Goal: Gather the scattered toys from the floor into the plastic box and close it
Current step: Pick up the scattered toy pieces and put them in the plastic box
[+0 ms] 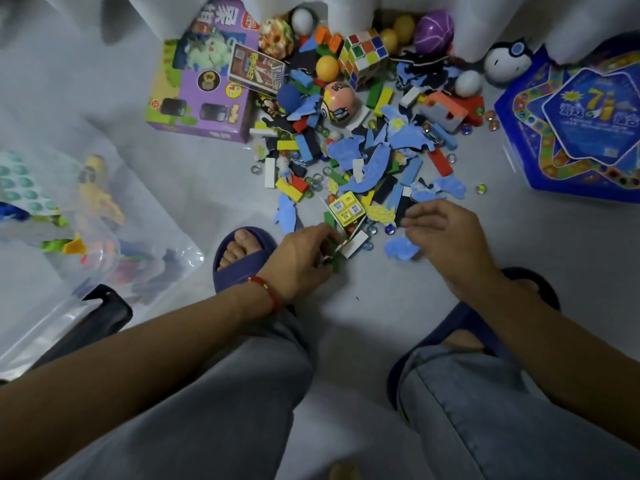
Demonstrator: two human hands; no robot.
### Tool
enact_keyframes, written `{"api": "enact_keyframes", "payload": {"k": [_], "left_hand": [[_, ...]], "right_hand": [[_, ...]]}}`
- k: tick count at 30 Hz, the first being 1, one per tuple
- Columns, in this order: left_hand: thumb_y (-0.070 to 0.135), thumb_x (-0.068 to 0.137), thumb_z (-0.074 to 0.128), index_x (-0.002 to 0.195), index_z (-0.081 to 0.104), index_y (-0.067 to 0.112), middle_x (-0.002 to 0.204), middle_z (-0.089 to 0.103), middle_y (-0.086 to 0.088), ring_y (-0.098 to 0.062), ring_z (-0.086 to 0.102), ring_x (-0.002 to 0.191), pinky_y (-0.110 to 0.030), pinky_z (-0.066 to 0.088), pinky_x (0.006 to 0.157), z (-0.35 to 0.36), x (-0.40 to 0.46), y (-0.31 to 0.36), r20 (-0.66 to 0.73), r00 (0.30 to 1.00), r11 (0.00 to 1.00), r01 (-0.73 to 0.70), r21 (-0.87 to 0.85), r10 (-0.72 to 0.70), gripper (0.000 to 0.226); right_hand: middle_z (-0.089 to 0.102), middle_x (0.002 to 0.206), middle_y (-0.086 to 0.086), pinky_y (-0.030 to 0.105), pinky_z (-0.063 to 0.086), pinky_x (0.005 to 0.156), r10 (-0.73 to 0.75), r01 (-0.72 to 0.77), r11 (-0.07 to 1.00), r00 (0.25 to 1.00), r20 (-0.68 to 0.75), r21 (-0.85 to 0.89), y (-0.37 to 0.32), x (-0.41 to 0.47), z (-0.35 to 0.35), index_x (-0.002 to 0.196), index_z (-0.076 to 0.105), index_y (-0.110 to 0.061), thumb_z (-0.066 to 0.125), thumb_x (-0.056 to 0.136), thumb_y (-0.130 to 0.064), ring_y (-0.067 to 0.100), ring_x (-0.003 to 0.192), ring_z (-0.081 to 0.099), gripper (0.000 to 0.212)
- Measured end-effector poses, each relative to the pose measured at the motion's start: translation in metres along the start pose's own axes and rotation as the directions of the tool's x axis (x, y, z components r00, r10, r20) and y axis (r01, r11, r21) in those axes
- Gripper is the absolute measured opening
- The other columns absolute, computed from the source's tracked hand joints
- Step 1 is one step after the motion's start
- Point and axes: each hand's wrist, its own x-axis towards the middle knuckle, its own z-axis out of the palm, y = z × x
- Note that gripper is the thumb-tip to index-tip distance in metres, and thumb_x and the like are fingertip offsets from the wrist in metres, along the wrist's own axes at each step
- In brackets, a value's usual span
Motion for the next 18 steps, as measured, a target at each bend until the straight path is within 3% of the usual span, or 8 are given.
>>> {"api": "enact_keyframes", "payload": {"k": [2, 3, 5, 8, 10, 13, 15, 18], "left_hand": [[0.015, 0.082, 0.072, 0.113, 0.063, 0.023, 0.097, 0.066, 0.010, -0.004, 0.059, 0.082, -0.005, 0.045, 0.074, -0.014, -0.006, -0.004, -0.075, 0.984, 0.985, 0.154, -0.075, -0.159, 0.033], [0.018, 0.083, 0.071, 0.108, 0.065, 0.026, 0.095, 0.068, 0.012, -0.004, 0.062, 0.083, -0.004, 0.046, 0.076, -0.020, -0.007, -0.006, -0.102, 0.962, 0.959, 0.234, -0.160, -0.252, 0.027], [0.018, 0.083, 0.067, 0.101, 0.069, 0.028, 0.092, 0.073, 0.004, -0.012, 0.070, 0.085, -0.023, 0.058, 0.078, -0.031, -0.009, -0.013, -0.117, 0.915, 0.863, 0.314, -0.396, -0.386, 0.020], [0.006, 0.088, 0.058, 0.088, 0.072, 0.016, 0.085, 0.072, -0.009, -0.019, 0.071, 0.078, -0.031, 0.060, 0.071, -0.043, -0.004, -0.019, -0.120, 0.866, 0.760, 0.350, -0.548, -0.486, 0.017], [0.009, 0.087, 0.053, 0.079, 0.068, 0.012, 0.080, 0.068, -0.012, -0.025, 0.065, 0.071, -0.034, 0.058, 0.065, -0.049, 0.005, -0.025, -0.133, 0.817, 0.717, 0.399, -0.571, -0.561, 0.017], [0.024, 0.078, 0.046, 0.067, 0.055, 0.019, 0.065, 0.053, 0.000, -0.026, 0.051, 0.072, -0.038, 0.043, 0.064, -0.051, 0.023, -0.037, -0.165, 0.781, 0.735, 0.462, -0.496, -0.603, 0.016], [0.035, 0.082, 0.041, 0.075, 0.052, 0.012, 0.068, 0.046, 0.002, -0.024, 0.046, 0.075, -0.033, 0.038, 0.065, -0.047, 0.030, -0.040, -0.168, 0.810, 0.798, 0.476, -0.370, -0.562, 0.026], [0.053, 0.086, 0.047, 0.079, 0.050, 0.009, 0.084, 0.043, -0.005, -0.014, 0.040, 0.065, -0.020, 0.031, 0.055, -0.037, 0.036, -0.042, -0.207, 0.864, 0.878, 0.406, -0.253, -0.459, 0.044]], "right_hand": [[0.073, 0.101, 0.007, 0.027, 0.056, 0.081, 0.202, -0.246, 0.898, 0.967, 0.155, 0.365, -0.017, 0.005, 0.007, 0.098, 0.068, -0.009, 0.063, 0.090, 0.006, 0.015, 0.094, 0.069, 0.018], [0.073, 0.103, 0.007, 0.024, 0.056, 0.078, 0.245, -0.336, 0.816, 0.938, 0.245, 0.470, -0.024, 0.007, 0.010, 0.099, 0.067, -0.009, 0.058, 0.093, 0.006, 0.015, 0.096, 0.069, 0.018], [0.072, 0.105, 0.010, 0.019, 0.055, 0.069, 0.283, -0.463, 0.622, 0.885, 0.370, 0.631, -0.033, 0.010, 0.013, 0.103, 0.064, -0.005, 0.049, 0.097, 0.005, 0.015, 0.093, 0.069, 0.019], [0.073, 0.100, 0.018, 0.020, 0.054, 0.065, 0.296, -0.566, 0.394, 0.824, 0.484, 0.724, -0.040, 0.010, 0.016, 0.107, 0.065, 0.001, 0.042, 0.102, -0.010, 0.016, 0.080, 0.066, 0.025], [0.071, 0.102, 0.020, 0.025, 0.050, 0.064, 0.258, -0.567, 0.428, 0.823, 0.506, 0.704, -0.044, 0.012, 0.021, 0.107, 0.067, 0.001, 0.035, 0.104, -0.020, 0.018, 0.074, 0.062, 0.038], [0.070, 0.099, 0.016, 0.031, 0.047, 0.066, 0.227, -0.476, 0.626, 0.869, 0.439, 0.618, -0.053, 0.020, 0.035, 0.103, 0.070, -0.002, 0.031, 0.100, -0.038, 0.019, 0.071, 0.059, 0.053], [0.068, 0.091, 0.016, 0.033, 0.043, 0.064, 0.200, -0.413, 0.693, 0.898, 0.393, 0.591, -0.062, 0.026, 0.044, 0.096, 0.070, -0.003, 0.034, 0.097, -0.035, 0.019, 0.067, 0.054, 0.049], [0.065, 0.091, 0.016, 0.034, 0.045, 0.064, 0.128, -0.386, 0.693, 0.897, 0.422, 0.609, -0.074, 0.030, 0.055, 0.096, 0.066, -0.004, 0.036, 0.096, -0.028, 0.021, 0.068, 0.054, 0.039]]}}
